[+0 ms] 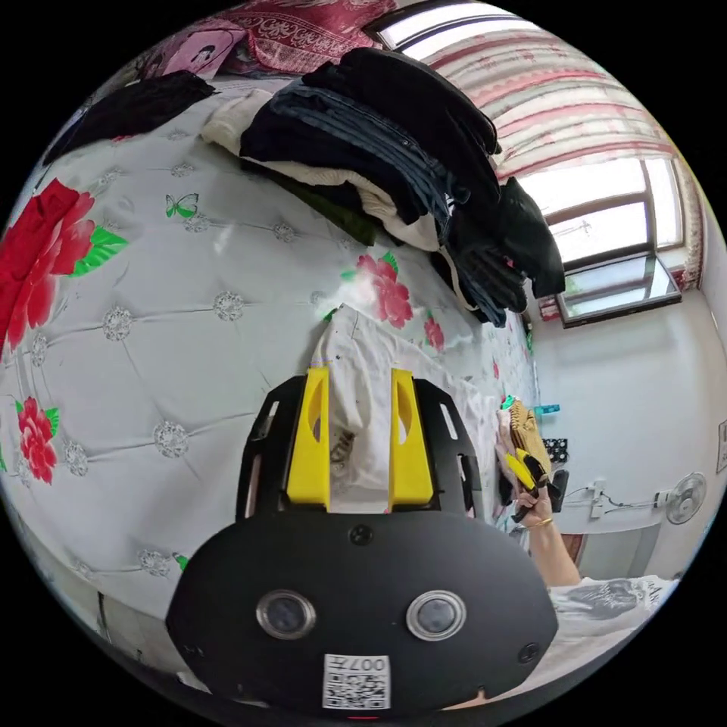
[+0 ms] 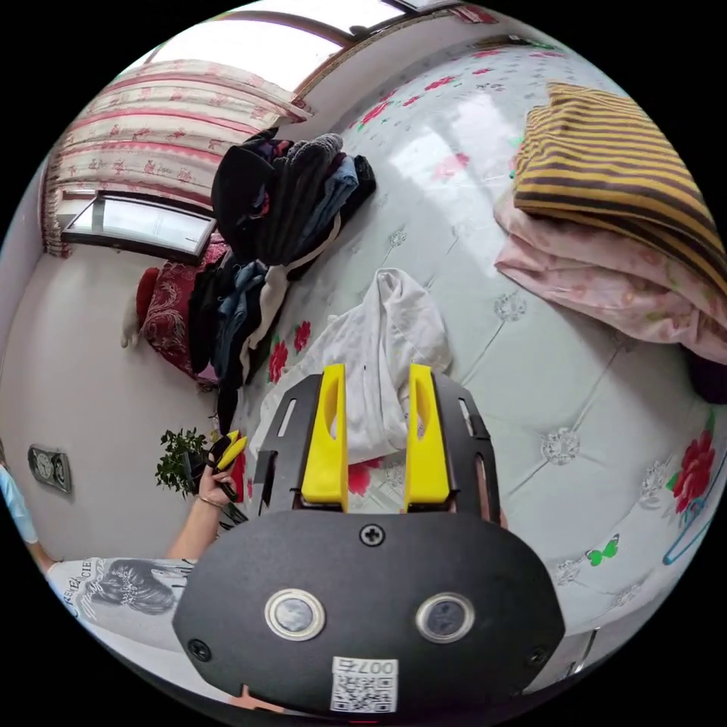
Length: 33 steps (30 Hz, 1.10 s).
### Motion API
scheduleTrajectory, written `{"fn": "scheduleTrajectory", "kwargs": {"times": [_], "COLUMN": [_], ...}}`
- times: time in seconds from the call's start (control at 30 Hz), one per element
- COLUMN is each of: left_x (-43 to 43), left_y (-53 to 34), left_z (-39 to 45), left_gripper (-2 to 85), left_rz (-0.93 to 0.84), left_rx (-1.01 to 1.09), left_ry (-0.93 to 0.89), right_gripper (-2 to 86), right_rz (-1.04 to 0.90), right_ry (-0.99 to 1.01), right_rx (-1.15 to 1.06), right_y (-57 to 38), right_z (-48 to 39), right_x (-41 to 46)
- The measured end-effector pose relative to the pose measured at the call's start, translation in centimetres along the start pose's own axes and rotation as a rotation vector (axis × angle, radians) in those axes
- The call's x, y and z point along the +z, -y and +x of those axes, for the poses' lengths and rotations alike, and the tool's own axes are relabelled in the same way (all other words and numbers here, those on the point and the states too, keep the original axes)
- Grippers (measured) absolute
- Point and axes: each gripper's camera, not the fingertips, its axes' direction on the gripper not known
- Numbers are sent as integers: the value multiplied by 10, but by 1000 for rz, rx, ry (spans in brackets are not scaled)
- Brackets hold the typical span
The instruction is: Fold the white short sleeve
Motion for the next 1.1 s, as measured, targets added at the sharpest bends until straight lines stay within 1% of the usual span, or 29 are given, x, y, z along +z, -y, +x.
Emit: {"fn": "scheduleTrajectory", "kwargs": {"times": [0.07, 0.17, 0.23, 0.3, 0.33, 0.4, 0.5, 0.6, 0.67, 0.77, 0.87, 0.97, 1.1], "left_x": [5, 22, 40, 68, 69, 71, 63, 57, 59, 60, 60, 66, 74], "left_y": [-22, -49, -53, -52, -52, -49, -56, -72, -81, -90, -90, -88, -88], "left_z": [0, -1, -3, -18, -24, -34, -42, -62, -73, -87, -96, -106, -120], "left_gripper": [122, 130, 127, 103, 86, 74, 76, 89, 90, 88, 87, 88, 91], "left_rz": [0, -29, -83, -177, -163, -184, -175, -164, -176, -168, -145, -152, -157], "left_rx": [28, 47, 45, 20, 40, 13, 36, -2, -20, -43, -51, -64, -81], "left_ry": [6, 1, 37, 107, 110, 66, 60, 9, -8, -28, -65, -73, -96], "right_gripper": [83, 83, 75, 62, 51, 37, 17, 7, 9, 32, 53, 52, 38], "right_rz": [-22, -59, -32, -8, -15, -43, 6, 12, 54, 77, 6, 12, 10], "right_ry": [32, 69, 86, 73, 78, 110, 165, 182, 187, 230, 238, 212, 244], "right_rx": [81, 150, 173, 198, 222, 265, 292, 363, 408, 390, 346, 344, 379], "right_y": [-22, -41, -45, -42, -37, -32, -44, -65, -76, -78, -75, -77, -73], "right_z": [27, 46, 50, 53, 56, 65, 84, 115, 131, 130, 118, 106, 98], "right_x": [10, 32, 40, 44, 48, 50, 29, 15, 5, 4, 24, 43, 62]}}
